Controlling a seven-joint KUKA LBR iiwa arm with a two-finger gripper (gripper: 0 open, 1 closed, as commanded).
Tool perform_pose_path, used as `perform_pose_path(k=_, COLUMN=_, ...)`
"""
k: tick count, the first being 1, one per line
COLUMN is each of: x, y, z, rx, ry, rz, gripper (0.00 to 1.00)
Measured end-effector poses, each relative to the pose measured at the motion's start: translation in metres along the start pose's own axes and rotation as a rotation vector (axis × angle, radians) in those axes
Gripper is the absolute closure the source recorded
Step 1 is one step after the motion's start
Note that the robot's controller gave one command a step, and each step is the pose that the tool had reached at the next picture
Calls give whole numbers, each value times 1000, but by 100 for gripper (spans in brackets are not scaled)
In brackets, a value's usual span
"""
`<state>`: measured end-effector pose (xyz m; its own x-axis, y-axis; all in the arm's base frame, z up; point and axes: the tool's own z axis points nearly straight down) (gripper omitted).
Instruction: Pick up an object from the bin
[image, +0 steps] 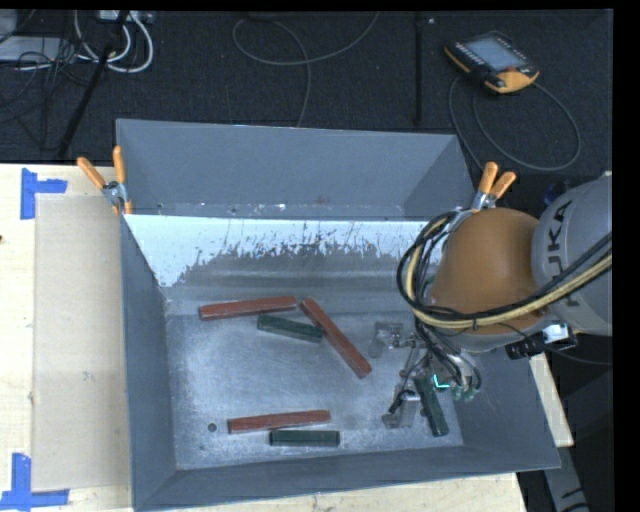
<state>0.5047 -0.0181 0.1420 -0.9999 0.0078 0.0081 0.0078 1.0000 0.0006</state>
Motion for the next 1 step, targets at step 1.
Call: perform_pose_path(k=1, x=-2, y=0, z=-3, rx=0, ry=-6, rz=-1, gripper=0)
